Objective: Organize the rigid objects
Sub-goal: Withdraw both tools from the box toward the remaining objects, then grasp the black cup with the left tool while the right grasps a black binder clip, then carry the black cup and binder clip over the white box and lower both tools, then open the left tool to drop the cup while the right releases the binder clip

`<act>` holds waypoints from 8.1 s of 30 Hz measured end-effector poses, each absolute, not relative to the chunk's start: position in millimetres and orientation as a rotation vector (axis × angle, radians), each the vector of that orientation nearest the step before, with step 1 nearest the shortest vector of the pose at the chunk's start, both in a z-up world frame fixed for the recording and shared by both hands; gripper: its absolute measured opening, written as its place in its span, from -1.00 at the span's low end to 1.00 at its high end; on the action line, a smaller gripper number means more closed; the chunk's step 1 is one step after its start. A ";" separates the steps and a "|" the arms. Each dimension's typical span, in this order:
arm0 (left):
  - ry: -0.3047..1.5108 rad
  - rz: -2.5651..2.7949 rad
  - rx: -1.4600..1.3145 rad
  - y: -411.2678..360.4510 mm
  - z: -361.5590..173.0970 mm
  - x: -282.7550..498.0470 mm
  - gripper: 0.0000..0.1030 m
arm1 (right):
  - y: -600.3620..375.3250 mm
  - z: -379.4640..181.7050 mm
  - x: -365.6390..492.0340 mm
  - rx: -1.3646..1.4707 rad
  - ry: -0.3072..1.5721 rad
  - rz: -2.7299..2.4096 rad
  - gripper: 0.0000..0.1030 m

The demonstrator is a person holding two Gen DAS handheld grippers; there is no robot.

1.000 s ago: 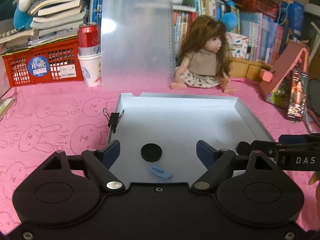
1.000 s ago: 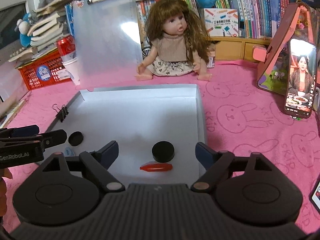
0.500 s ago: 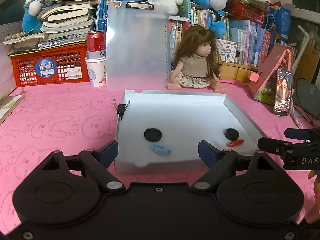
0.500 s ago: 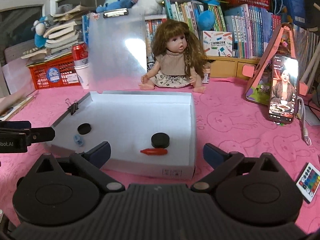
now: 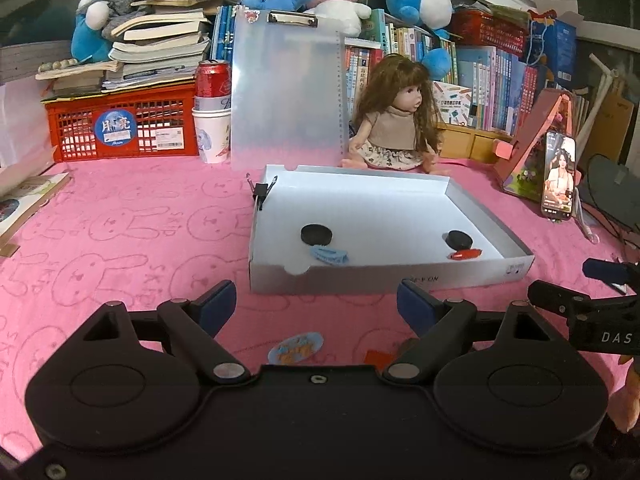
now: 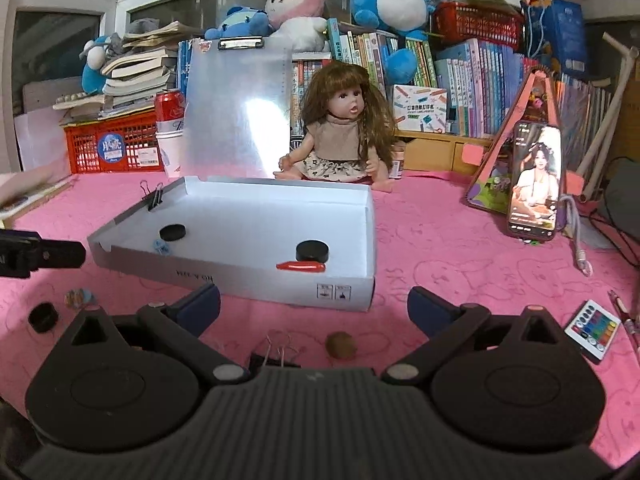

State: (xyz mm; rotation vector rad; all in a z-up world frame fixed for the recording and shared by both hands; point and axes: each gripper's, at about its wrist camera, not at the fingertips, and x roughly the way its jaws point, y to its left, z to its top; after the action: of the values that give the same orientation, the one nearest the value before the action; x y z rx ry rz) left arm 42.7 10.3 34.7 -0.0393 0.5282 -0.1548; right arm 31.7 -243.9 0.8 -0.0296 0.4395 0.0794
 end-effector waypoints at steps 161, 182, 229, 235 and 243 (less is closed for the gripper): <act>0.665 -0.143 -0.080 -23.3 67.2 207.3 -0.40 | -251.4 31.2 168.0 0.180 0.582 0.119 -0.27; 0.811 -0.101 -0.079 -32.2 27.3 271.9 -0.40 | -241.9 4.5 233.9 0.160 0.774 0.124 -0.26; 0.812 -0.092 0.008 -35.5 7.9 270.3 -0.06 | -239.7 -3.2 231.7 0.113 0.765 0.106 0.23; 0.793 -0.091 -0.008 -28.9 13.3 260.7 0.20 | -238.1 3.5 221.9 0.098 0.717 0.108 0.57; 0.705 -0.124 0.045 -30.2 30.2 232.1 0.53 | -242.3 12.2 203.0 0.102 0.660 0.106 0.73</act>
State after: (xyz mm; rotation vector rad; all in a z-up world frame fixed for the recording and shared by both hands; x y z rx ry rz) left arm 232.1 -30.2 30.2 0.0452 0.7047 -0.1241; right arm 203.0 -242.3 12.2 0.1024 0.6599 0.1055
